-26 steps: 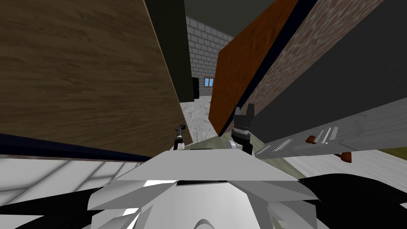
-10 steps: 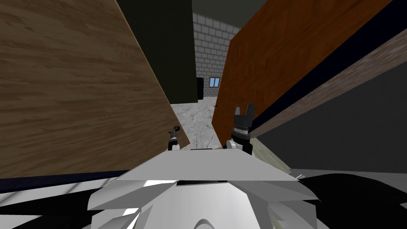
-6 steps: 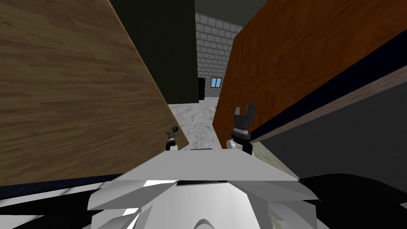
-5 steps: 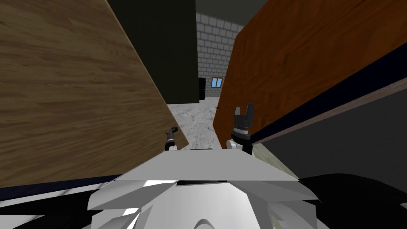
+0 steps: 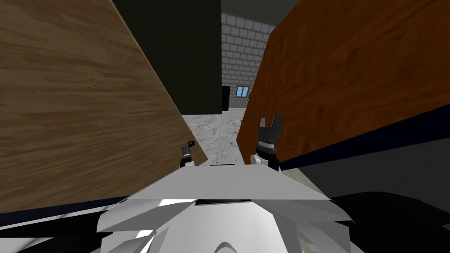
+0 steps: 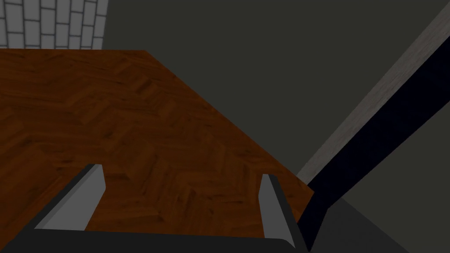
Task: Push the door open
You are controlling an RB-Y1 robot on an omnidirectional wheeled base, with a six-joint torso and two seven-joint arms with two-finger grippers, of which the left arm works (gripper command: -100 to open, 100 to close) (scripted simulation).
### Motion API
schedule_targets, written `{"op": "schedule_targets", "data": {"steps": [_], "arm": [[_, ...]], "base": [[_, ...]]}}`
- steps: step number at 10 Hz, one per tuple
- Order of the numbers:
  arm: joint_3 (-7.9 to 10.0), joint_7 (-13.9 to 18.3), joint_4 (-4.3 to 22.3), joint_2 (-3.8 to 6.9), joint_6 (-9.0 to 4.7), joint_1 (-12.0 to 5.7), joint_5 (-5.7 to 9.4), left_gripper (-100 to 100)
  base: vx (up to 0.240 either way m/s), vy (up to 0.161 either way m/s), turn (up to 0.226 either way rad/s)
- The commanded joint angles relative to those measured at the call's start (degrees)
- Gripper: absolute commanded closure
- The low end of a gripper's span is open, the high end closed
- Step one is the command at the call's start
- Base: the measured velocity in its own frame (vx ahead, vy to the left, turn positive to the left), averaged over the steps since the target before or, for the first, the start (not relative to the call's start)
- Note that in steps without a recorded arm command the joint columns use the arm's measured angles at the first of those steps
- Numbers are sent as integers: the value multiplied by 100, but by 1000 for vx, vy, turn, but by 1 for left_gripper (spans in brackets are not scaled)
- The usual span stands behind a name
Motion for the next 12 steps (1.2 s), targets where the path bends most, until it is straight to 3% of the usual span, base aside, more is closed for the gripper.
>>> {"op": "schedule_targets", "data": {"steps": [1, 9, 12], "arm": [[70, 71, 286, 172, -156, -93, 44, 100], [254, 167, 382, 354, -179, -32, 207, 100], [343, 120, 267, 339, -116, 65, 259, 100]], "base": [[139, -52, 80], [144, -39, 61], [101, -26, 47]]}}
